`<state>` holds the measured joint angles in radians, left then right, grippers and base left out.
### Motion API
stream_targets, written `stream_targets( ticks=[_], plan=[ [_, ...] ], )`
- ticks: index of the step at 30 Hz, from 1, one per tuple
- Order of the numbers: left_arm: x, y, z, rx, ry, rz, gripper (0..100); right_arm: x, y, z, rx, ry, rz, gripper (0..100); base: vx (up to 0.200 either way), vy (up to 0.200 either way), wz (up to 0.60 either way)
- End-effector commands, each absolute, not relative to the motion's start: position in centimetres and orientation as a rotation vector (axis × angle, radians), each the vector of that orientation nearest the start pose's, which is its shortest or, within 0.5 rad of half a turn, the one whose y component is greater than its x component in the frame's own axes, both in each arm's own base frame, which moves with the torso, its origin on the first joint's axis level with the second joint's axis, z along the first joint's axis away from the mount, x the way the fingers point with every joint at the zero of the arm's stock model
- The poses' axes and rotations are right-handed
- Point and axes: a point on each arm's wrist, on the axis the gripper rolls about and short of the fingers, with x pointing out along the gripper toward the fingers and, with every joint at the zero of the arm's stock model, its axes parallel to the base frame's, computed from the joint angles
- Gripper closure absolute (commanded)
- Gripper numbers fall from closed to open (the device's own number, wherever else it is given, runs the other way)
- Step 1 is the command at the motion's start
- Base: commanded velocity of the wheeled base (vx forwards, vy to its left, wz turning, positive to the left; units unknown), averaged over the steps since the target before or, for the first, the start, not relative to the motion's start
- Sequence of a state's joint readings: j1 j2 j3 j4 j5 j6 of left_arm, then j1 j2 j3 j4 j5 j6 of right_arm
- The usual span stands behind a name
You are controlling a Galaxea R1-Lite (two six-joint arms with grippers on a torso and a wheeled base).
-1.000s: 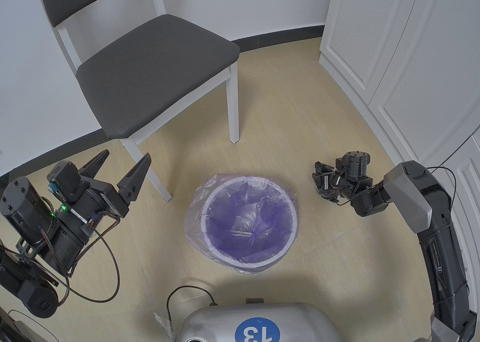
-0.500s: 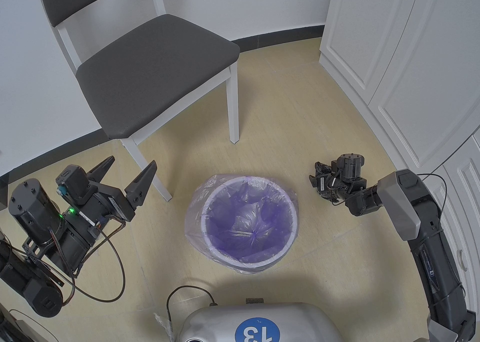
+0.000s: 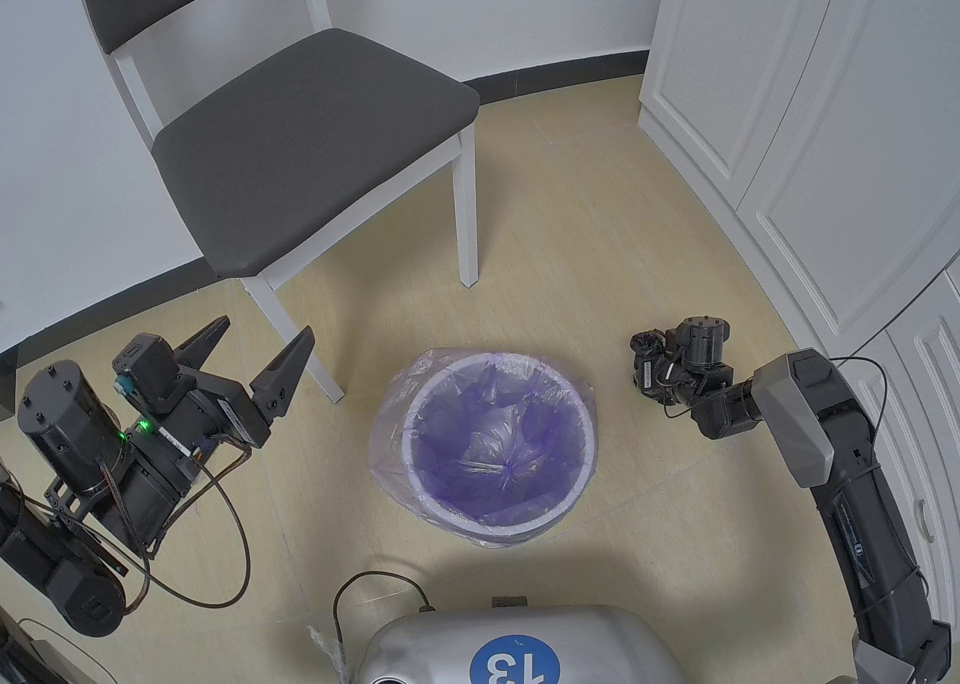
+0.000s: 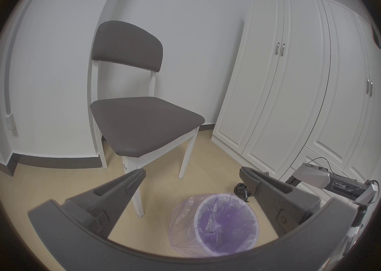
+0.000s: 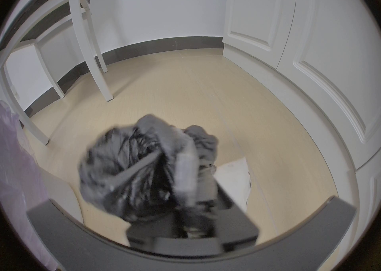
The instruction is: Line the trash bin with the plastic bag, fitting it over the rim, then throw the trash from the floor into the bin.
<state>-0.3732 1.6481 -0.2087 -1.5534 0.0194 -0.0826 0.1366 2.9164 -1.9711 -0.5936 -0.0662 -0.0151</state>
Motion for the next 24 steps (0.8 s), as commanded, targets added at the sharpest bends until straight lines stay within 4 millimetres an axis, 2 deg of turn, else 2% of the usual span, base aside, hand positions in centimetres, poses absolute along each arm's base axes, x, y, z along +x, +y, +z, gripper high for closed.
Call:
stream_targets(
  ticks=[1, 7, 11, 14, 19, 24],
  plan=[
    [20.8, -8.6, 14.3, -0.094, -0.086, -0.367, 0, 54.7, 6.5, -6.7, -0.047, 0.352, 0.057, 100, 0.0, 0.0, 0.0],
    [20.5, -8.9, 14.1, -0.075, -0.078, -0.373, 0, 54.0, 5.9, -7.4, -0.055, 0.397, 0.049, 100, 0.0, 0.0, 0.0],
    [20.5, -9.0, 14.0, -0.075, -0.078, -0.376, 0, 53.7, 5.8, -6.7, -0.056, 0.398, 0.048, 100, 0.0, 0.0, 0.0],
    [20.4, -9.0, 14.1, -0.076, -0.08, -0.376, 0, 53.3, 5.8, -5.5, -0.056, 0.397, 0.048, 100, 0.0, 0.0, 0.0],
    [20.0, -9.1, 14.5, -0.069, -0.1, -0.388, 0, 51.2, 5.6, -2.3, -0.081, 0.381, 0.055, 100, 0.0, 0.0, 0.0],
    [19.2, -8.8, 14.9, -0.017, -0.127, -0.382, 0, 48.2, 5.3, 2.3, -0.129, 0.335, 0.062, 100, 0.0, 0.0, 0.0]
  ],
)
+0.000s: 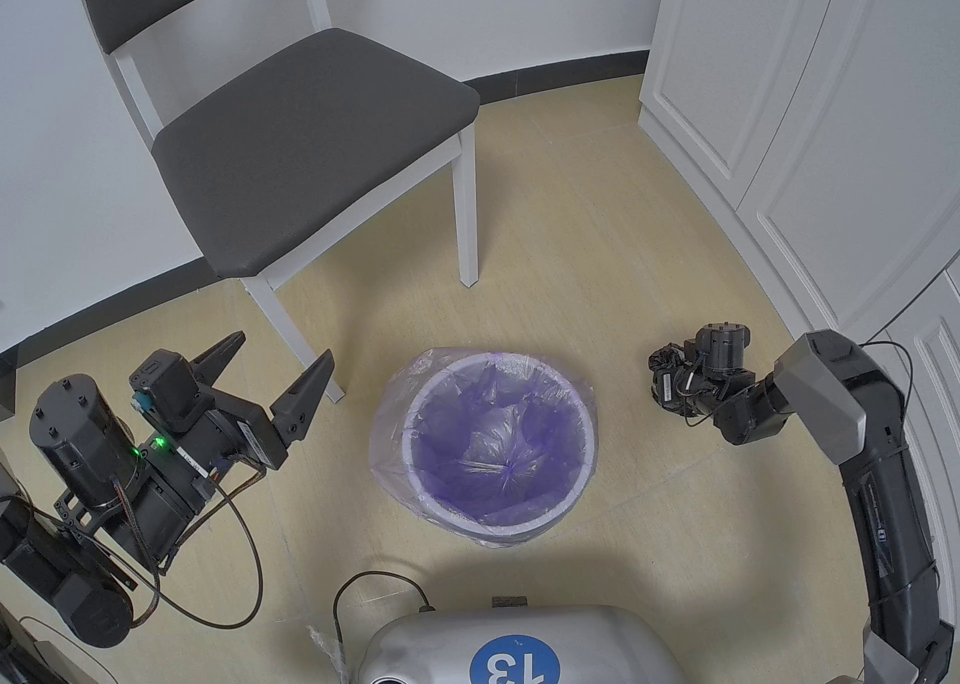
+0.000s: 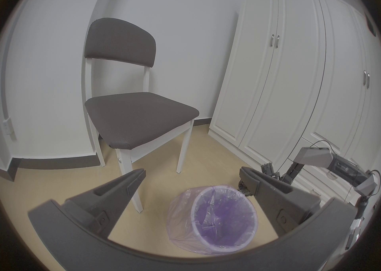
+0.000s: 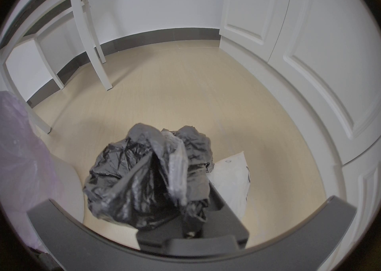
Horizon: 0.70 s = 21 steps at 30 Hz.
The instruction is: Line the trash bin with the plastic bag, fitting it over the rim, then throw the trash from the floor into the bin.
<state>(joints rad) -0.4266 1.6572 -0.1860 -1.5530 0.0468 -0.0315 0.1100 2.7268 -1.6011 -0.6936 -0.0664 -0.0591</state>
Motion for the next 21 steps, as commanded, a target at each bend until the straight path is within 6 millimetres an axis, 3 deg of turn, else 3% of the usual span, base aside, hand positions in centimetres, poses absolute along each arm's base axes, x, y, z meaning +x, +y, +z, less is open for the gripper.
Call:
stream_targets(
  ticks=[1, 4, 5, 9, 11, 12, 15, 18, 21],
  plan=[
    [19.1, -8.7, 15.1, -0.014, -0.135, -0.38, 0, 47.7, 5.2, 3.2, -0.13, 0.328, 0.062, 100, 0.0, 0.0, 0.0],
    [18.6, -8.5, 15.6, -0.019, -0.163, -0.379, 0, 45.7, 5.3, 6.5, -0.132, 0.301, 0.068, 100, 0.0, 0.0, 0.0],
    [18.6, -8.5, 15.6, -0.019, -0.163, -0.379, 0, 45.7, 5.3, 6.5, -0.132, 0.301, 0.068, 100, 0.0, 0.0, 0.0],
    [18.1, -8.2, 16.4, -0.026, -0.197, -0.38, 0, 41.6, 5.7, 13.2, -0.158, 0.204, 0.088, 100, 0.0, 0.0, 0.0],
    [18.1, -8.2, 16.4, -0.026, -0.202, -0.38, 0, 40.4, 5.8, 15.0, -0.163, 0.174, 0.094, 100, 0.0, 0.0, 0.0],
    [18.0, -8.2, 16.5, -0.015, -0.209, -0.38, 0, 38.5, 6.3, 17.4, -0.163, 0.128, 0.111, 100, 0.0, 0.0, 0.0],
    [17.8, -8.1, 16.7, 0.002, -0.223, -0.377, 0, 35.0, 7.4, 20.7, -0.158, 0.054, 0.15, 100, 0.0, 0.0, 0.0],
    [17.3, -8.2, 17.3, -0.003, -0.251, -0.388, 0, 31.7, 9.2, 22.5, -0.152, 0.007, 0.213, 100, 0.0, 0.0, 0.0],
    [16.9, -8.1, 17.7, -0.007, -0.272, -0.391, 0, 28.8, 11.8, 22.8, -0.152, -0.01, 0.306, 100, 0.0, 0.0, 0.0]
  ],
)
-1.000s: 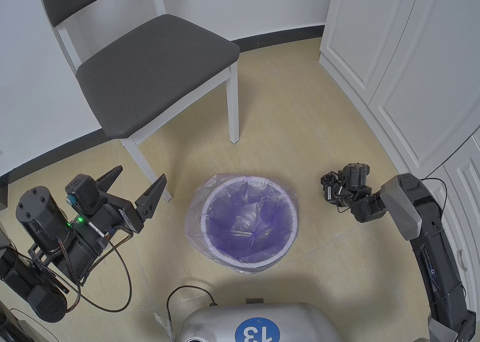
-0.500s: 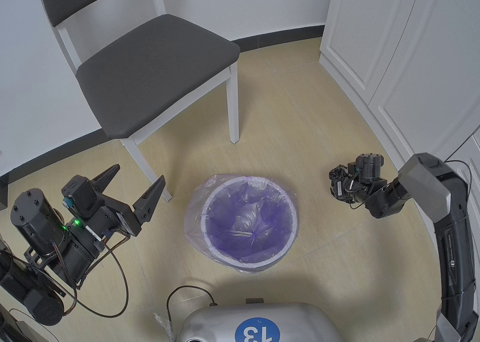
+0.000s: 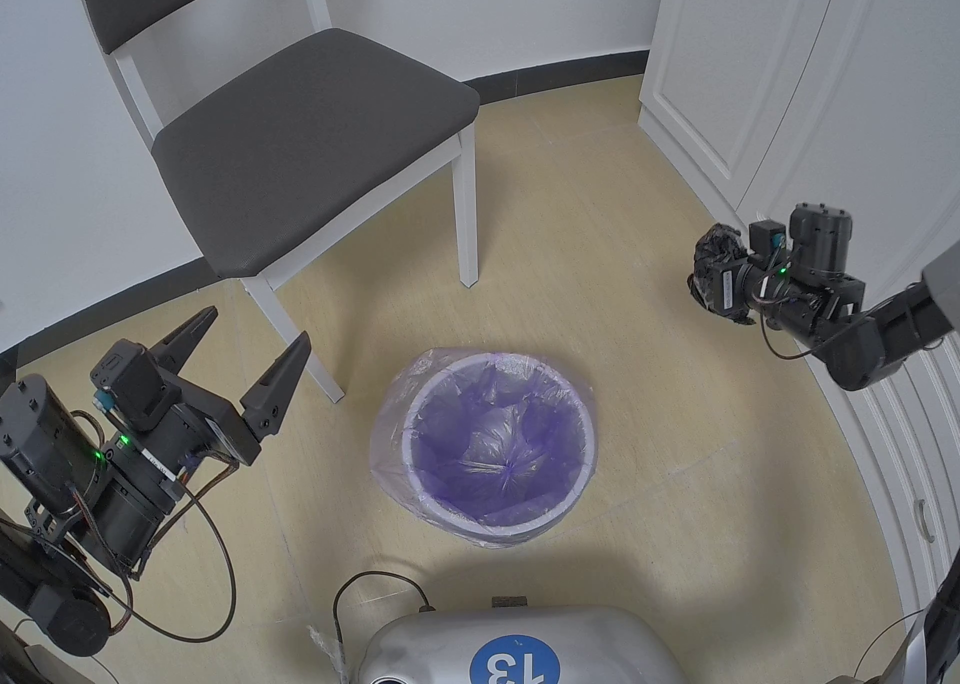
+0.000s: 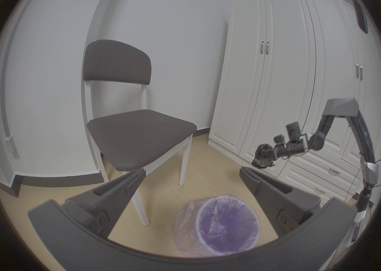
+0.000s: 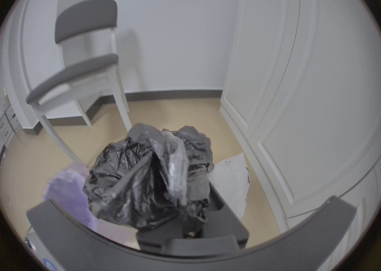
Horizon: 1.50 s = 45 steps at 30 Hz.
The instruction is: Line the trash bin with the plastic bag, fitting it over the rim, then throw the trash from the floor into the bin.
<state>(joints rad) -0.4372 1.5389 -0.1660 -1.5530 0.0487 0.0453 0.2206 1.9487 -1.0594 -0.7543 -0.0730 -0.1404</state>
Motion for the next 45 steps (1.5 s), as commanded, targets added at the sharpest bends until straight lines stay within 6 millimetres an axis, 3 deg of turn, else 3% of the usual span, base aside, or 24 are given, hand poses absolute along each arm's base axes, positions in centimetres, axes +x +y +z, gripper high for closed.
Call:
stream_targets(
  ticks=[1, 4, 5, 7, 9, 10, 12, 14, 15, 23, 28, 40, 45],
  plan=[
    [16.9, -8.1, 17.8, -0.003, -0.278, -0.39, 0, 28.4, 12.3, 22.7, -0.154, -0.006, 0.323, 100, 0.0, 0.0, 0.0],
    [16.8, -8.0, 18.0, 0.002, -0.288, -0.39, 0, 27.6, 13.3, 22.4, -0.157, -0.003, 0.359, 100, 0.0, 0.0, 0.0],
    [16.6, -7.9, 18.1, 0.005, -0.298, -0.386, 0, 27.0, 15.3, 22.0, -0.178, -0.01, 0.405, 100, 0.0, 0.0, 0.0],
    [16.6, -7.8, 18.2, 0.004, -0.301, -0.386, 0, 26.9, 16.0, 21.6, -0.192, -0.008, 0.424, 100, 0.0, 0.0, 0.0],
    [16.6, -7.8, 18.2, 0.004, -0.304, -0.383, 0, 26.1, 18.0, 19.7, -0.229, 0.025, 0.491, 100, 0.0, 0.0, 0.0],
    [16.6, -7.8, 18.2, 0.004, -0.304, -0.383, 0, 26.1, 18.0, 19.7, -0.229, 0.025, 0.491, 100, 0.0, 0.0, 0.0],
    [16.8, -7.8, 18.1, 0.006, -0.298, -0.378, 0, 25.3, 19.5, 17.0, -0.301, 0.095, 0.558, 100, 0.0, 0.0, 0.0],
    [16.8, -7.8, 18.1, 0.007, -0.295, -0.377, 0, 25.3, 20.0, 16.3, -0.325, 0.107, 0.573, 100, 0.0, 0.0, 0.0],
    [16.8, -7.8, 18.1, 0.005, -0.298, -0.377, 0, 25.6, 21.2, 14.7, -0.37, 0.129, 0.602, 100, 0.0, 0.0, 0.0],
    [17.2, -7.7, 17.6, 0.012, -0.272, -0.37, 0, 26.8, 26.3, 9.6, -0.417, 0.149, 0.702, 100, 0.0, 0.0, 0.0],
    [18.1, -7.1, 16.7, 0.02, -0.224, -0.341, 0, 27.7, 27.7, 7.2, -0.43, 0.177, 0.718, 100, 0.0, 0.0, 0.0],
    [18.8, -6.9, 15.8, 0.031, -0.177, -0.324, 0, 29.5, 29.1, 2.4, -0.445, 0.231, 0.717, 100, 0.0, 0.0, 0.0],
    [19.2, -6.5, 15.5, 0.032, -0.165, -0.303, 0, 30.6, 28.8, 1.6, -0.44, 0.239, 0.694, 100, 0.0, 0.0, 0.0]
  ],
)
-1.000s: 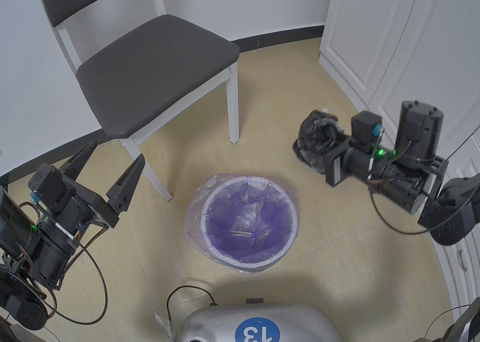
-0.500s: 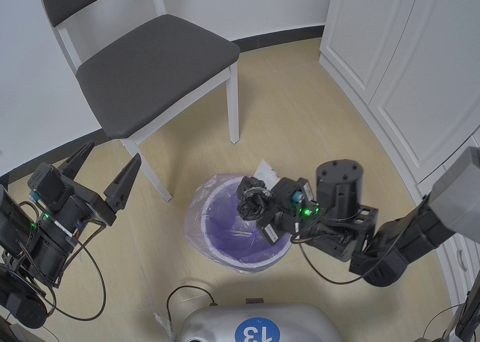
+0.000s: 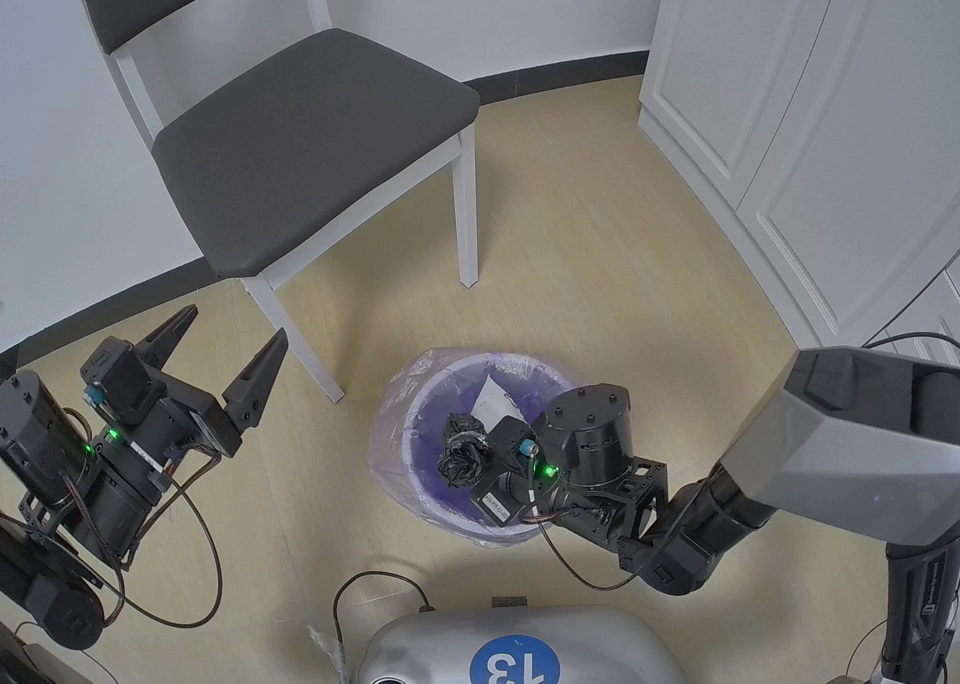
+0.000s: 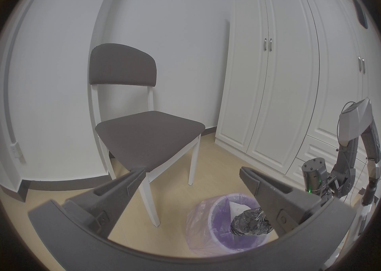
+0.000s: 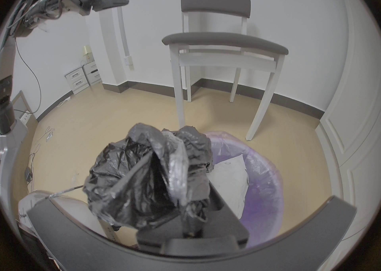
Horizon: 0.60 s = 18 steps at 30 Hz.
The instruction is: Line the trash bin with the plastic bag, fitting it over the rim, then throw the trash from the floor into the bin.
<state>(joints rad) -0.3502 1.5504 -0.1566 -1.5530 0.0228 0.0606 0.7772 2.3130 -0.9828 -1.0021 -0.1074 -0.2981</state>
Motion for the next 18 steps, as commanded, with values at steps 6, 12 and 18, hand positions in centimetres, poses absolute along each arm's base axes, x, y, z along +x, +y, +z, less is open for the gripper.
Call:
stream_targets(
  ticks=[6, 12, 18],
  plan=[
    [19.1, -6.4, 15.7, 0.033, -0.173, -0.326, 0, 31.6, 27.8, 1.1, -0.446, 0.263, 0.664, 100, 0.0, 0.0, 0.0],
    [18.9, -6.4, 15.9, 0.033, -0.182, -0.328, 0, 32.5, 27.0, 0.0, -0.448, 0.287, 0.638, 100, 0.0, 0.0, 0.0],
    [18.9, -6.4, 15.9, 0.033, -0.182, -0.328, 0, 32.8, 27.3, -0.4, -0.447, 0.291, 0.638, 100, 0.0, 0.0, 0.0]
  ],
)
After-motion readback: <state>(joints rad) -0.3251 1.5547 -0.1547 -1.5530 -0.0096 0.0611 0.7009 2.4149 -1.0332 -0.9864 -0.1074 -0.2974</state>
